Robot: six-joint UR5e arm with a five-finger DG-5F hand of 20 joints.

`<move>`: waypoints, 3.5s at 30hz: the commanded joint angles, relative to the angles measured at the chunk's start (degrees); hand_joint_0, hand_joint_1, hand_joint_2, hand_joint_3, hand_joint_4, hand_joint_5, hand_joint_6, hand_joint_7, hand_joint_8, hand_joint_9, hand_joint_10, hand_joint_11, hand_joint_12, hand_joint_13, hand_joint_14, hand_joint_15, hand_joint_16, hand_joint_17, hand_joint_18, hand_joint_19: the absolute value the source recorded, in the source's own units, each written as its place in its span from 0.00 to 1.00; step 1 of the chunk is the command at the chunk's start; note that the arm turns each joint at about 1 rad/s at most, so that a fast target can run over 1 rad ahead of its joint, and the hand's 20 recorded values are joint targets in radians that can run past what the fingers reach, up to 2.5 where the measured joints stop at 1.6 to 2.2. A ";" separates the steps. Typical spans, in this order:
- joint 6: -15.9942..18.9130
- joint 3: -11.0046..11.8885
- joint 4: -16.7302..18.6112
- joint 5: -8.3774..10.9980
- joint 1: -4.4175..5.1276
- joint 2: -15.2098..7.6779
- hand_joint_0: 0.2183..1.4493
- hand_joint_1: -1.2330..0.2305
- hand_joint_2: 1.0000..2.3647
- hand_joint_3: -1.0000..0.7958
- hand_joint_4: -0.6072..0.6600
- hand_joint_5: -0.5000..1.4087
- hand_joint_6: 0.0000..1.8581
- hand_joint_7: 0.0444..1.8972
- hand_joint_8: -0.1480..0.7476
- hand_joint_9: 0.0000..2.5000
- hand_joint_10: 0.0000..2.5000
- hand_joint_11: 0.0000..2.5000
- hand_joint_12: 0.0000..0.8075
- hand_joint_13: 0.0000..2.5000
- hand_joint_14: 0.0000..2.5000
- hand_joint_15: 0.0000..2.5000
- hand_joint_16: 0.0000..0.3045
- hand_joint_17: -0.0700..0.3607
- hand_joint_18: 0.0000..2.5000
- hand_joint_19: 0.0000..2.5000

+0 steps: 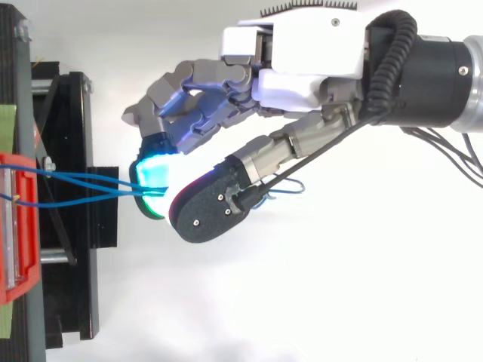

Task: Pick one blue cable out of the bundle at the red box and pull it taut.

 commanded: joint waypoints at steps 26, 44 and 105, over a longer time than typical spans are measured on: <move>0.00 0.08 0.00 0.02 0.03 0.00 0.34 0.24 0.01 0.50 0.54 0.17 0.47 0.54 0.51 0.26 0.00 0.19 0.49 0.06 0.00 0.00 0.20 0.48 0.15 0.08; 0.09 0.17 -0.26 0.02 0.12 0.00 0.41 0.19 0.01 0.43 0.54 0.15 0.48 0.49 0.48 0.22 0.00 0.19 0.47 0.05 0.00 0.00 0.19 0.46 0.14 0.06; 0.00 0.52 -1.23 0.02 0.12 0.09 0.34 0.38 0.00 0.33 0.57 0.16 0.49 0.53 0.48 0.23 0.00 0.17 0.46 0.04 0.00 0.00 0.19 0.46 0.11 0.08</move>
